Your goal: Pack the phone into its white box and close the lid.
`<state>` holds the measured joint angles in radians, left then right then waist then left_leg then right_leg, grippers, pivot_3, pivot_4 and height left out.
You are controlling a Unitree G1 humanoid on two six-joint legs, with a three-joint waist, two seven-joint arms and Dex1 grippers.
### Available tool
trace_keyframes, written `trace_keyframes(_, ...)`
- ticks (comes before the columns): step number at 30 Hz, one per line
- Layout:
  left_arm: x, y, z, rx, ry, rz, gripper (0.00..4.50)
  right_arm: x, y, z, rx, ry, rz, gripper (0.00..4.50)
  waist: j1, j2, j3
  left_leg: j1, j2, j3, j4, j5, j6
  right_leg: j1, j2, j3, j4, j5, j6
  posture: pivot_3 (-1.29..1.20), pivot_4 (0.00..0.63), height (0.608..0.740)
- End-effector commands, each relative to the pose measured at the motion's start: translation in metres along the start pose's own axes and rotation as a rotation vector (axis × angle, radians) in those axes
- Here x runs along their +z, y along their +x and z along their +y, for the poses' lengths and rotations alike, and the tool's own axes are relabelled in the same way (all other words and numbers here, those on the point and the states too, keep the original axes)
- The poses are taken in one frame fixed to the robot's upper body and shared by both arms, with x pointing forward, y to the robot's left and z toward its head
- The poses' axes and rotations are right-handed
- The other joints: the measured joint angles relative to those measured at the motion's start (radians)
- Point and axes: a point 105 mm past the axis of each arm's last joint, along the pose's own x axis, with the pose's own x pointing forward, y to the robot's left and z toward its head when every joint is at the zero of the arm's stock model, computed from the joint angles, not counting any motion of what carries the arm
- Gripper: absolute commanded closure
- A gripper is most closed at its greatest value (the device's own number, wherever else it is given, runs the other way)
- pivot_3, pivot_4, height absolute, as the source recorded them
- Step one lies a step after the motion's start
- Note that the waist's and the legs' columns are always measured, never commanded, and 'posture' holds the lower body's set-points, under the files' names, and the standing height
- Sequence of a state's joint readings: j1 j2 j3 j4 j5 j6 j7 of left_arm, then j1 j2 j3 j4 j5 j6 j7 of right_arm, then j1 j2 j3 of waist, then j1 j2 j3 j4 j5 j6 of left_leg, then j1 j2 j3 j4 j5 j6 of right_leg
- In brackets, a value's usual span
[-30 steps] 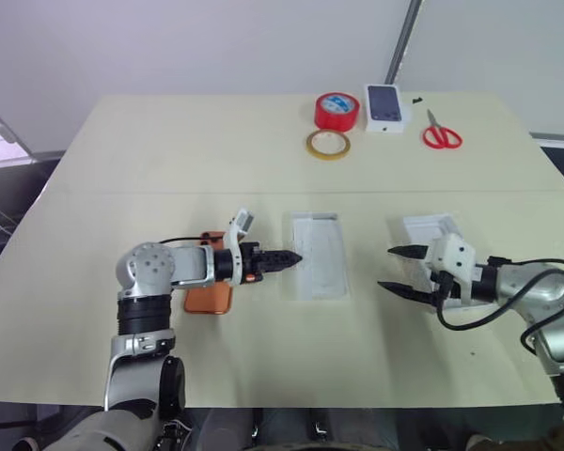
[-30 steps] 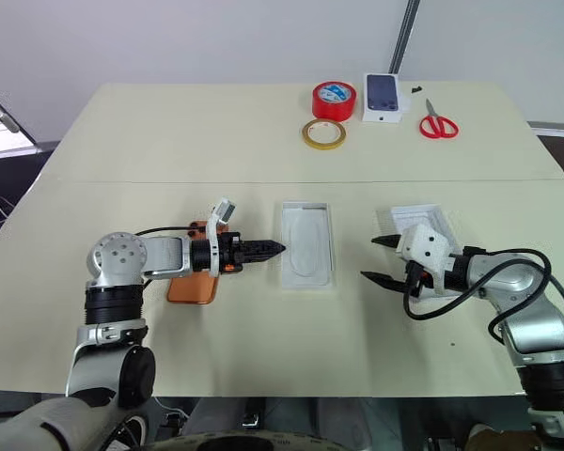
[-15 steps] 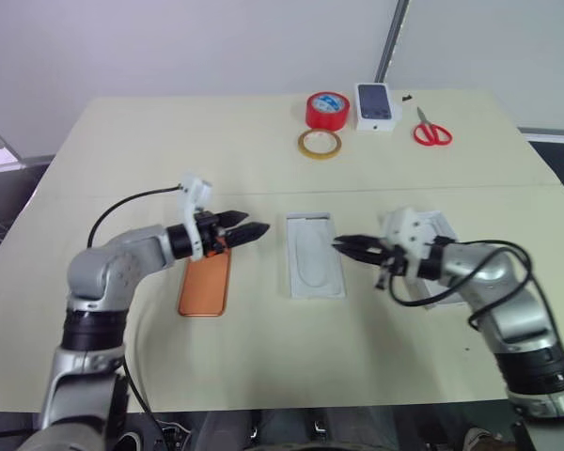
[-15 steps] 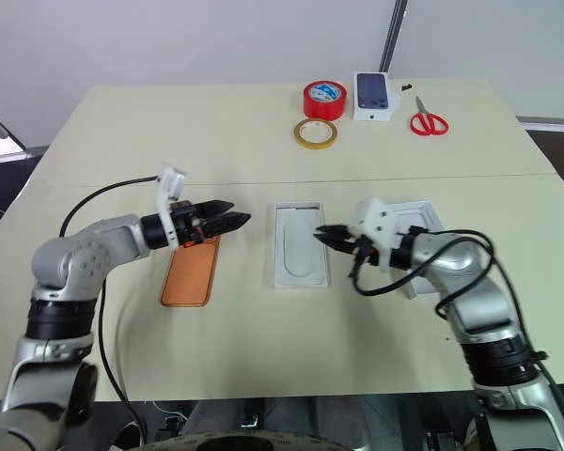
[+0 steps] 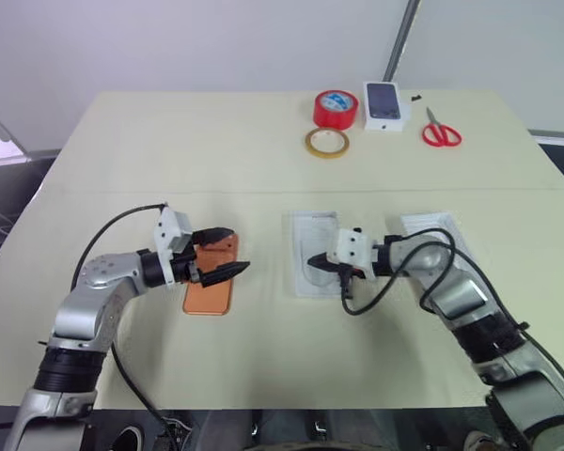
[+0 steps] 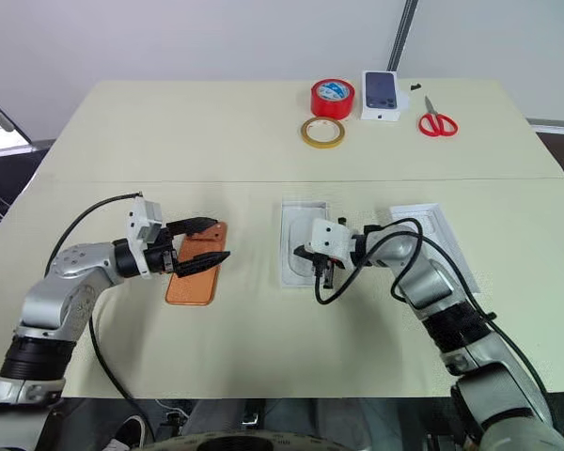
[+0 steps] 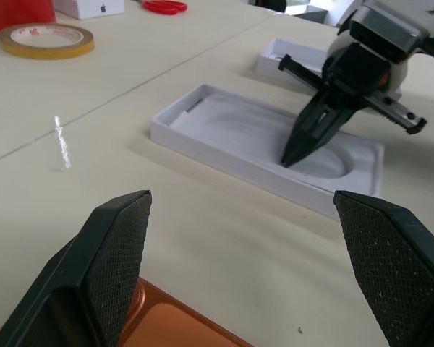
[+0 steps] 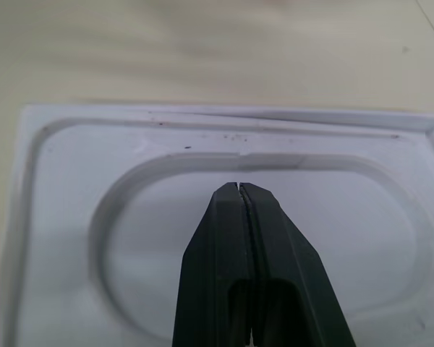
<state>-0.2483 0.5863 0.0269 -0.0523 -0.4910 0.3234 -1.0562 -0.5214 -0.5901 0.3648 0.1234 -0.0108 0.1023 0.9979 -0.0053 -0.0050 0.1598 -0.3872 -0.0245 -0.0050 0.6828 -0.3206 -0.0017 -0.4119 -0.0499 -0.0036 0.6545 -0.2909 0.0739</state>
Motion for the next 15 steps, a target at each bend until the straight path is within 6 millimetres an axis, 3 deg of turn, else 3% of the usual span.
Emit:
trace_keyframes(1, 0.006, -0.002, -0.001, 0.015, 0.044, -0.012, 0.25, -0.023, 0.005, -0.007, -0.023, -0.037, 0.088, 4.46, -0.007, 0.000, 0.000, 0.000, 0.000, 0.000, 0.000, 0.000, 0.000, 0.001, 0.000, 0.000, 0.000, 0.000, 0.000, 0.00, 0.150, 0.740)
trace_keyframes(9, 0.003, -0.010, 0.004, 0.061, -0.048, -0.002, 0.25, -0.001, 0.005, -0.012, -0.026, -0.006, -0.037, 4.46, -0.007, 0.000, 0.000, 0.006, 0.000, 0.000, 0.000, -0.001, 0.001, 0.005, 0.000, 0.000, 0.001, 0.000, 0.000, 0.00, 0.150, 0.740)
trace_keyframes(13, 0.007, -0.016, 0.014, 0.100, -0.181, -0.011, 0.25, 0.021, 0.001, -0.025, -0.077, 0.054, -0.131, 4.46, -0.009, 0.000, 0.000, 0.006, 0.000, 0.000, 0.000, -0.001, 0.001, 0.005, 0.000, 0.000, 0.001, 0.000, 0.000, 0.00, 0.150, 0.740)
trace_keyframes(15, 0.010, -0.021, 0.021, 0.122, -0.237, -0.020, 0.25, 0.017, 0.001, -0.035, -0.127, 0.013, -0.088, 4.46, -0.011, 0.000, 0.000, 0.005, 0.000, 0.000, 0.000, -0.001, 0.001, 0.004, 0.000, 0.000, 0.002, 0.000, 0.000, 0.00, 0.150, 0.740)
